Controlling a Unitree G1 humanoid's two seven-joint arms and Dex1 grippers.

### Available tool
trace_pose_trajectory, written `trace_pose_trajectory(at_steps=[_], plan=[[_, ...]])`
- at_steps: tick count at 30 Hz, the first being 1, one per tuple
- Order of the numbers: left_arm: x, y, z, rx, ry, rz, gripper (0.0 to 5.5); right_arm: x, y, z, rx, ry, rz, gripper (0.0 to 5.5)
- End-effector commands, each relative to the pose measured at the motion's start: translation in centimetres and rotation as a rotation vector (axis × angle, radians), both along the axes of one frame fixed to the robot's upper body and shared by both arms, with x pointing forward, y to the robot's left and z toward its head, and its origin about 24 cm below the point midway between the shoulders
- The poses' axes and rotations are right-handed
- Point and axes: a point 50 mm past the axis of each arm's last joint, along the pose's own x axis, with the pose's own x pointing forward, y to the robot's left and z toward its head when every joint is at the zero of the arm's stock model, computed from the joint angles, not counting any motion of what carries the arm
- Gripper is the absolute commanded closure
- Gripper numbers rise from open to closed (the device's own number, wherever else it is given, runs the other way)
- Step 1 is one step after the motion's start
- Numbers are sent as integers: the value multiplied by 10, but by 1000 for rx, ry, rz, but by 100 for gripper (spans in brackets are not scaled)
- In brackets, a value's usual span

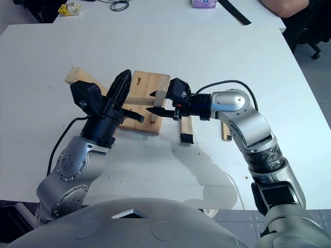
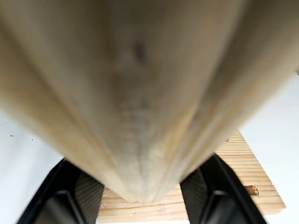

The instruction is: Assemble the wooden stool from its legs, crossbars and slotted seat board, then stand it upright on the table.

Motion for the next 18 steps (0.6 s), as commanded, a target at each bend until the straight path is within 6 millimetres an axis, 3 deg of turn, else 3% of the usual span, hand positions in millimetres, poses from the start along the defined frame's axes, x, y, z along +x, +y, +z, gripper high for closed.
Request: trace_pose_trajectory(at_steps=[1,6,12,18], plan=[[3,4,16,-5,-106,21,550,1,-11,-26,-125,95,-69,346],[7,3,11,13,-77,16,550,1,-11,-26,-128,95,-63,346],[-3,-3,-60,173,421,-46,550,3,-11,-23,-128,93,-52,346],[0,-2,-53,161,401,-40,550,6,-9,-19,-118,87,-54,346]])
